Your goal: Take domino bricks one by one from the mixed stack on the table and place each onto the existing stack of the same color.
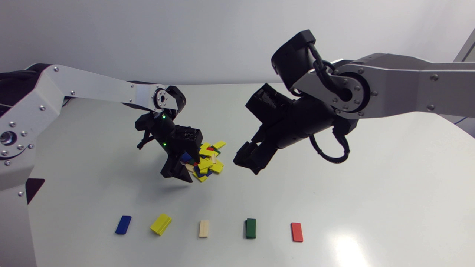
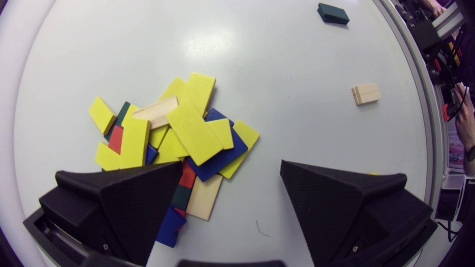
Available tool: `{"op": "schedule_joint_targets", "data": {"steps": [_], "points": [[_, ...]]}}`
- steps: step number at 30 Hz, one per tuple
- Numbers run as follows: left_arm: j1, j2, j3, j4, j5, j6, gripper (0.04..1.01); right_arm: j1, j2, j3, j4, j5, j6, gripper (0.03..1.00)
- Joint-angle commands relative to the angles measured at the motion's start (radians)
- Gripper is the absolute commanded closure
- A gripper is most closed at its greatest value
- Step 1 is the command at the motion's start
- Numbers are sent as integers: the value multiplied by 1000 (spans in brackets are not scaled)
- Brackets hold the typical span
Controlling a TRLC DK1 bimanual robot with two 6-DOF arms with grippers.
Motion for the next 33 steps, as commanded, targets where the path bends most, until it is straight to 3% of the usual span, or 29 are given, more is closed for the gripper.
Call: {"op": "schedule_joint_targets", "data": {"steps": [1, 23, 33], "points": [[-7, 19, 20, -24, -4, 19, 105, -10, -5, -29, 7, 2, 21, 66], [-63, -151, -144, -31, -3, 6, 107, 1, -33, -51, 7, 2, 24, 66], [-63, -76, -43, -7, -10, 30, 100, 0, -34, -60, 8, 2, 22, 66]]}}
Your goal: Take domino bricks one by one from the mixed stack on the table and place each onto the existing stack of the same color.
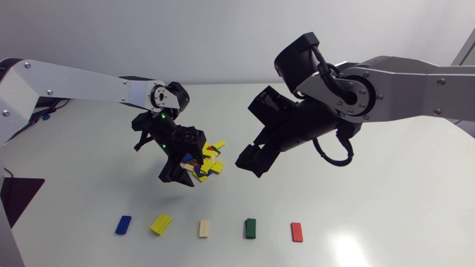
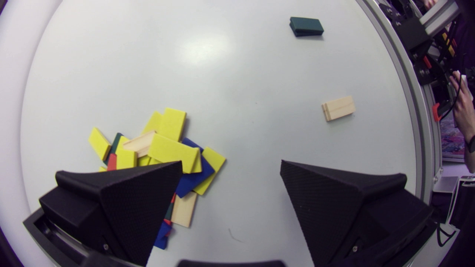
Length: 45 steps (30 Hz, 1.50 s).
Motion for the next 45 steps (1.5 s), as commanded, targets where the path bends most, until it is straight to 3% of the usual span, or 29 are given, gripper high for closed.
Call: {"op": "schedule_joint_targets", "data": {"steps": [1, 6, 17, 45], "points": [[-5, 55, 52, 1, -21, 39, 98, -2, -14, -34, 7, 2, 21, 66], [-9, 80, 116, -7, -42, 75, 97, -20, -11, -31, 7, 2, 13, 66], [-26, 184, 277, -113, -62, 134, 98, -50, 17, -20, 8, -4, -2, 66], [-48, 227, 265, -102, -74, 172, 102, -63, 48, -6, 11, -6, -9, 66]]}}
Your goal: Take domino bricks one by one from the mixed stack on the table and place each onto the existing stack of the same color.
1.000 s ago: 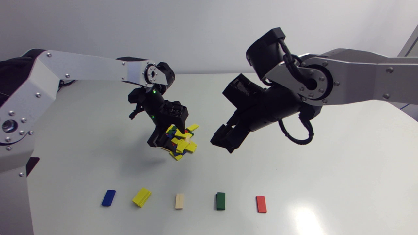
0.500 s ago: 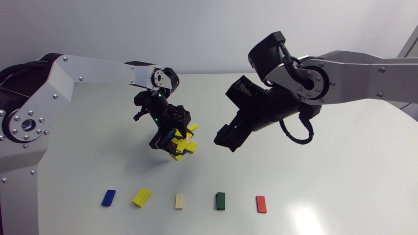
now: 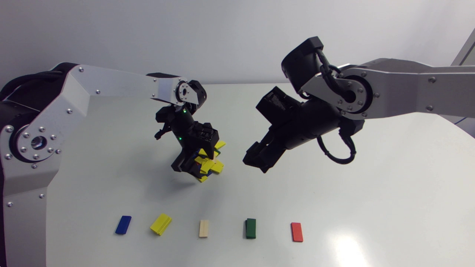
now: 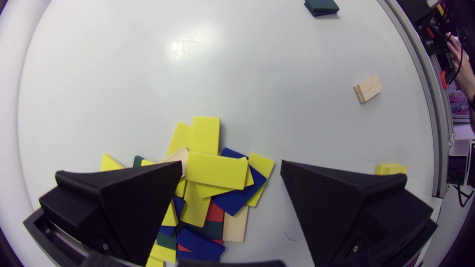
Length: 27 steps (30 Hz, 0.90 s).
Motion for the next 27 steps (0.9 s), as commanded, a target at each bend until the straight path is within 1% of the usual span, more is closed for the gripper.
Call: {"op": "schedule_joint_targets", "data": {"steps": [1, 10, 12, 21, 23, 27], "points": [[-8, 33, 12, -7, -1, 38, 102, -6, 19, -6, 12, -5, -7, 66], [-2, 38, 18, -6, -1, 46, 105, -6, 21, -6, 14, -3, -4, 66], [-2, 41, 17, -6, -1, 52, 172, -6, 21, -6, 14, -3, -4, 66], [0, 55, 25, 3, -1, 58, 195, -6, 22, -6, 15, -3, -3, 66], [-2, 53, 26, 3, -1, 63, 259, -6, 22, -5, 15, -3, -3, 66], [-2, 58, 35, 3, -1, 66, 266, -6, 24, -2, 14, -3, -3, 66]]}}
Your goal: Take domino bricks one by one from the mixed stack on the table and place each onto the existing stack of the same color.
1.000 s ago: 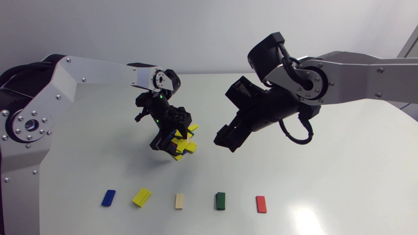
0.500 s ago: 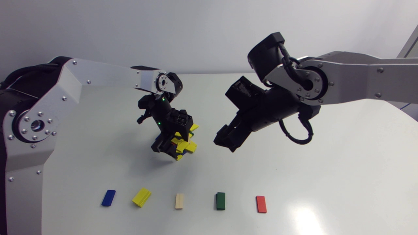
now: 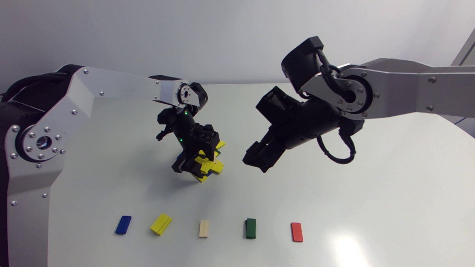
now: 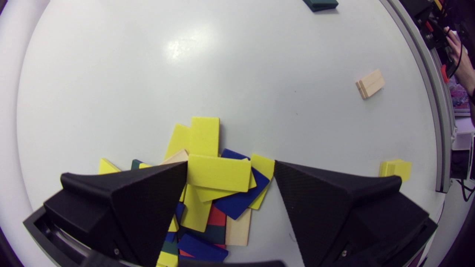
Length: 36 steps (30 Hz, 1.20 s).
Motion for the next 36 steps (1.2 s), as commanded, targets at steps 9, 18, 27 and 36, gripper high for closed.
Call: {"op": "schedule_joint_targets", "data": {"steps": [9, 18, 27, 36], "points": [[4, 59, 54, -7, -1, 52, 385, -7, 31, 1, 12, -4, -3, 66], [7, 63, 57, -11, -1, 64, 569, -7, 47, 17, 12, -4, -3, 66], [12, 45, 60, -19, -1, 66, 802, -1, 47, 24, 7, -4, -3, 66], [24, -52, 74, -71, -1, 40, 797, 5, 13, 8, 1, -2, 7, 66]]}}
